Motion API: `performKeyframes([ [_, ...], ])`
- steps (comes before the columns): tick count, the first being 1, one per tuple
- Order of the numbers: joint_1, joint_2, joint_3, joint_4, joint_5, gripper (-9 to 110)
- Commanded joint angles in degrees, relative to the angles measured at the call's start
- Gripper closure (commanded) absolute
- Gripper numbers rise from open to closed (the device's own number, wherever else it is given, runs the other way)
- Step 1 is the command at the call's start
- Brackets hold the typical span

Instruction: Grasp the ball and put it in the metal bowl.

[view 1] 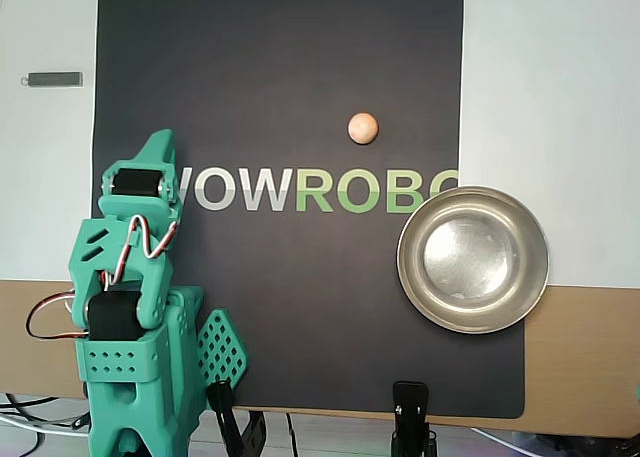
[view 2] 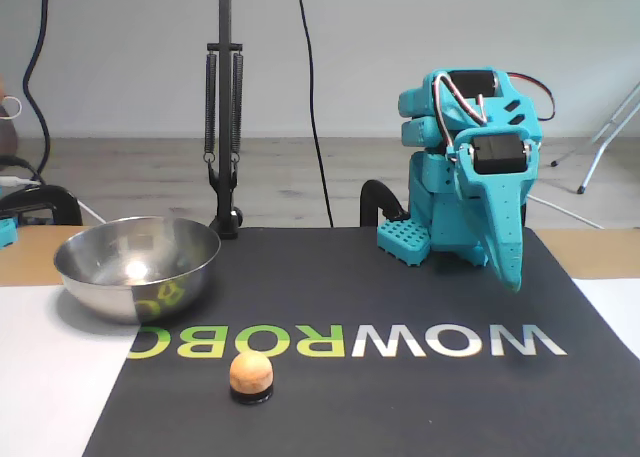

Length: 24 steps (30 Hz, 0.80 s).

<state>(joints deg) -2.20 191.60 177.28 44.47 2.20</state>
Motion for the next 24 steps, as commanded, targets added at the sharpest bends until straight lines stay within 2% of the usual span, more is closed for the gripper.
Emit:
performKeyframes([
  [1, 0.1, 2.6, 1.9, 0.3, -0.3, 101],
  [24, 0.3, 4.0, 1.8, 2.3, -0.4, 101],
])
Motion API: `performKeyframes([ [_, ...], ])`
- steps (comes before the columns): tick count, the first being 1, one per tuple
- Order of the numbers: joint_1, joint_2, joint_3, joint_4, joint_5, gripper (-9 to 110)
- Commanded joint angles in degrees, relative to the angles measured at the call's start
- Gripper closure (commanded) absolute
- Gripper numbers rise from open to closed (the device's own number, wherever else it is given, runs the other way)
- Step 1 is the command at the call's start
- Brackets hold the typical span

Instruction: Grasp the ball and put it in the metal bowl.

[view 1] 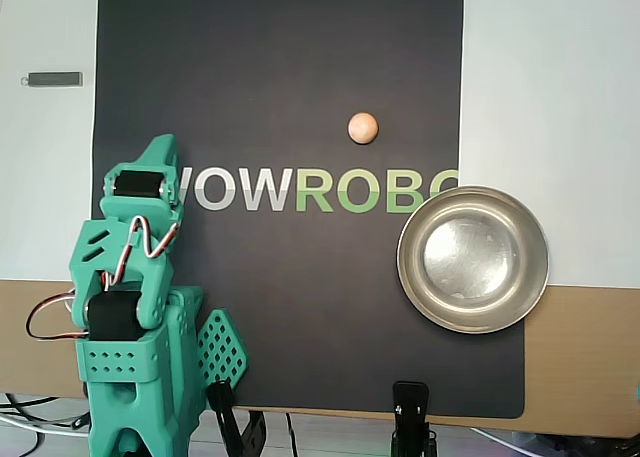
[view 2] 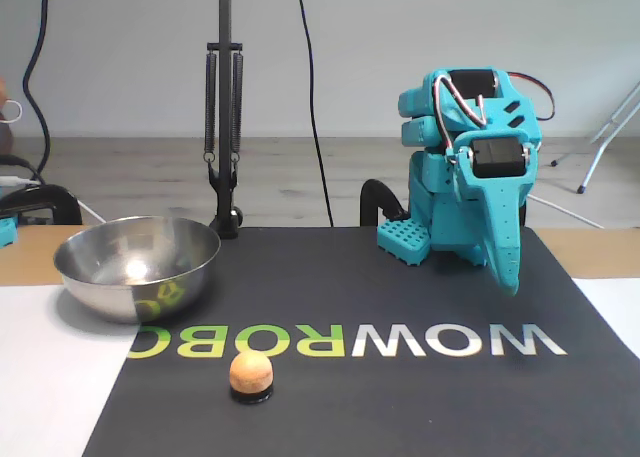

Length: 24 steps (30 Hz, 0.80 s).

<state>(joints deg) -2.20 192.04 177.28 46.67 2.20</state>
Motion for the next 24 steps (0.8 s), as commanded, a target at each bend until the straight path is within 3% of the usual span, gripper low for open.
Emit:
performKeyframes([
  [1, 0.3, 3.4, 1.7, 0.1, -0.4, 101],
  [12, 0.4, -0.6, -5.9, 0.3, -0.4, 101],
  [24, 5.4, -32.7, -30.3, 0.3, -0.4, 101],
])
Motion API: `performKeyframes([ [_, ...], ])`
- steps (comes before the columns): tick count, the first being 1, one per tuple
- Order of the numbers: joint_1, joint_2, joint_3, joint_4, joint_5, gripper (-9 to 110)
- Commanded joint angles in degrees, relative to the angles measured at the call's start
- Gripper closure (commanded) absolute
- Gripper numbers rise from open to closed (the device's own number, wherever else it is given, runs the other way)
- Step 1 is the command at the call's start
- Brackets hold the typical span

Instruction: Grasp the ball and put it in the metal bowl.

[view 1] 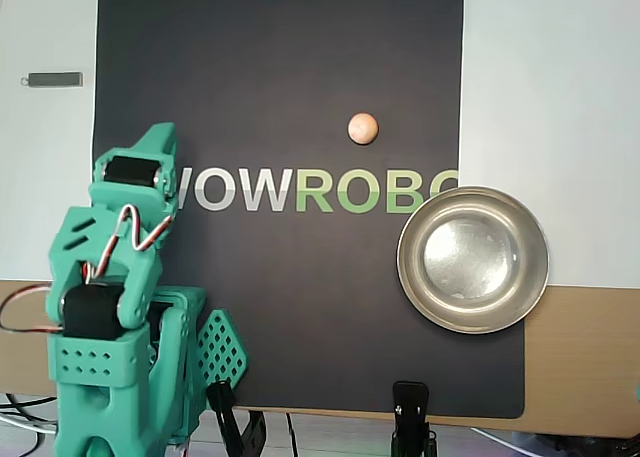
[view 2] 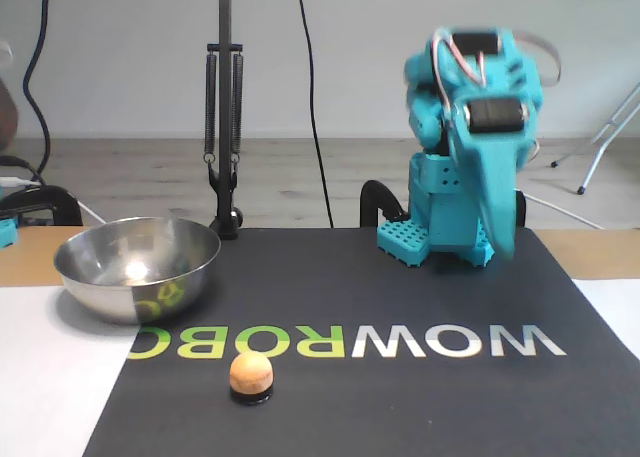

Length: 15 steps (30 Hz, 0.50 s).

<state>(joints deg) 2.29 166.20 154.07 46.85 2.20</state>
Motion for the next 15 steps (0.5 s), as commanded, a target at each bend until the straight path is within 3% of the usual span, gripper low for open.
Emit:
performKeyframes([
  [1, 1.6, -9.6, -9.4, 0.1, -0.4, 101],
  [9, 6.2, -30.1, -27.3, 1.1, -0.4, 101],
  [15, 6.9, -43.0, -46.1, 17.1, -0.4, 101],
])
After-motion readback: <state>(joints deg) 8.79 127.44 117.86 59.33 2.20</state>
